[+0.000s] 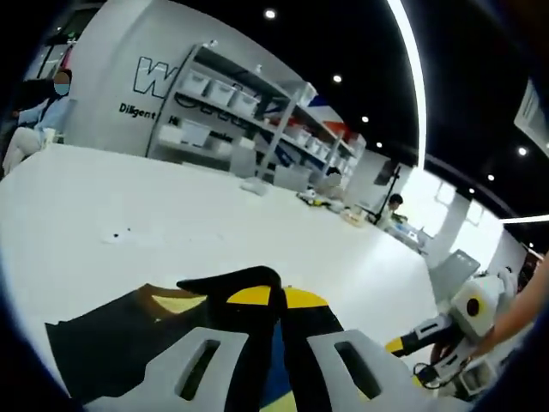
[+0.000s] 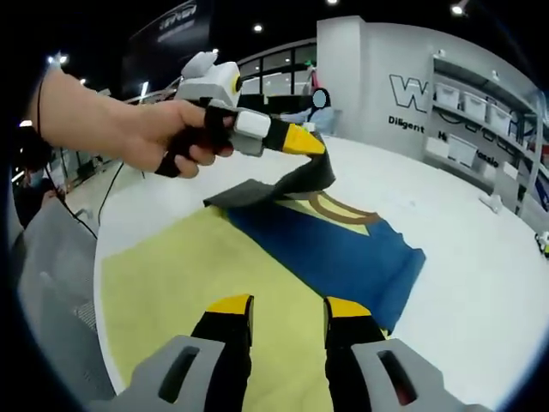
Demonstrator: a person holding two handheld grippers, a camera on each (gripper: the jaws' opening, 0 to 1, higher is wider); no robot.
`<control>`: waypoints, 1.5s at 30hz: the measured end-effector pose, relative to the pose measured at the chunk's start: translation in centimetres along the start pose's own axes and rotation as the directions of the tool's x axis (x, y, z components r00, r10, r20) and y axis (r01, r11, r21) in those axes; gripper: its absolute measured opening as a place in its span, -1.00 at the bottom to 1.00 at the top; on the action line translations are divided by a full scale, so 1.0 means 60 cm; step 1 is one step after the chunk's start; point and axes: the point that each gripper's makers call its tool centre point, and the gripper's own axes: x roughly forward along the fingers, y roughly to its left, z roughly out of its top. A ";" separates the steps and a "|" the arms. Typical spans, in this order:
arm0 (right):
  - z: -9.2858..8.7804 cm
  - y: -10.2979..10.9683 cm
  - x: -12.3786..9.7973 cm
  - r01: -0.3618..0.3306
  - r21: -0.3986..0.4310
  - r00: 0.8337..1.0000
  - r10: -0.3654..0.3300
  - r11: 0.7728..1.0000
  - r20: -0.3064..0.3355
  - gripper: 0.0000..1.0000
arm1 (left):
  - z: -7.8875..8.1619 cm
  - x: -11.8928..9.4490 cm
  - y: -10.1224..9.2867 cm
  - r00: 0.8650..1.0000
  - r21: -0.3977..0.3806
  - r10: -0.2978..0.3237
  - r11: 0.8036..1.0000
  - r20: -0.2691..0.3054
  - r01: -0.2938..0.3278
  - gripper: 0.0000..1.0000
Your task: Fold the garment on the visible template until the final outline fits inside the template.
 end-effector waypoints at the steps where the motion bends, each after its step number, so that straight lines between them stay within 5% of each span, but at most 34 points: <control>1: 0.000 0.000 0.000 0.000 0.000 1.000 0.000 1.000 0.000 -0.46 | -0.005 0.003 -0.004 1.000 0.004 -0.004 1.000 -0.007 0.004 -0.96; 25: -0.018 -0.009 -0.009 0.021 0.028 1.000 -0.021 0.999 -0.008 -0.45 | -0.083 0.059 -0.076 0.983 -0.001 -0.098 0.995 -0.154 0.099 -0.95; 31: -0.018 -0.008 -0.009 0.021 0.029 1.000 -0.021 0.999 -0.010 -0.43 | -0.082 0.058 -0.097 0.982 -0.045 -0.128 0.991 -0.139 0.122 -0.64; 42: -0.013 0.000 -0.005 0.011 0.025 1.000 -0.011 1.000 -0.002 -0.44 | -0.086 -0.001 -0.123 0.970 -0.004 -0.194 0.981 -0.148 0.195 -0.65; 45: -0.013 0.003 -0.007 -0.001 0.021 1.000 0.001 1.000 0.003 -0.43 | -0.103 -0.042 -0.119 0.958 0.096 -0.205 0.969 -0.199 0.227 -0.66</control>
